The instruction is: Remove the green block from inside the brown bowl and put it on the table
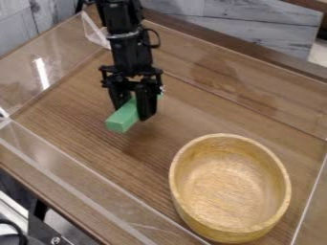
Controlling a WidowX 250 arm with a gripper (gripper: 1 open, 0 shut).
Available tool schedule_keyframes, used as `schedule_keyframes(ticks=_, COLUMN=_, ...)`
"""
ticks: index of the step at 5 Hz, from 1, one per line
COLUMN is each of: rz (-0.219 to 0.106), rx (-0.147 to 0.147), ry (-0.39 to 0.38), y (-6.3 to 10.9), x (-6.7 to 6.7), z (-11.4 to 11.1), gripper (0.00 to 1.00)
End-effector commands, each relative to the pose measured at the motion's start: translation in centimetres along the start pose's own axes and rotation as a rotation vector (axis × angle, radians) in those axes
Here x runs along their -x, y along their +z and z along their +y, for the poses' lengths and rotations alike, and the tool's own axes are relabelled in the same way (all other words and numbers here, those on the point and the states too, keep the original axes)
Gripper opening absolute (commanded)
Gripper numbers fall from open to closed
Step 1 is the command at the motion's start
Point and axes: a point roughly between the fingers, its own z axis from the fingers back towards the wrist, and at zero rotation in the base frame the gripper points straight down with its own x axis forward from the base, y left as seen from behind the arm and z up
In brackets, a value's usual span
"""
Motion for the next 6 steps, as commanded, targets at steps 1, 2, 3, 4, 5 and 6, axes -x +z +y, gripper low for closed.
schedule_keyframes(ticks=1, rz=-0.049, rx=-0.012, ry=-0.001, y=1.52, x=-0.77, z=0.24, gripper=0.0)
schedule_keyframes(ticks=2, rz=-0.046, rx=-0.009, ry=-0.002, y=1.57, x=-0.85, z=0.26, gripper=0.0)
schedule_keyframes(ticks=3, rz=-0.043, rx=-0.007, ry=-0.003, y=1.58, x=-0.97, z=0.29, gripper=0.0)
schedule_keyframes(ticks=4, rz=-0.041, rx=-0.005, ry=-0.005, y=1.6, x=-1.08, z=0.31, gripper=0.0)
schedule_keyframes(ticks=5, rz=-0.039, rx=-0.003, ry=-0.006, y=1.62, x=-1.18, z=0.33, gripper=0.0)
schedule_keyframes(ticks=6, rz=-0.037, rx=-0.001, ry=-0.008, y=1.64, x=-1.3, z=0.35, gripper=0.0)
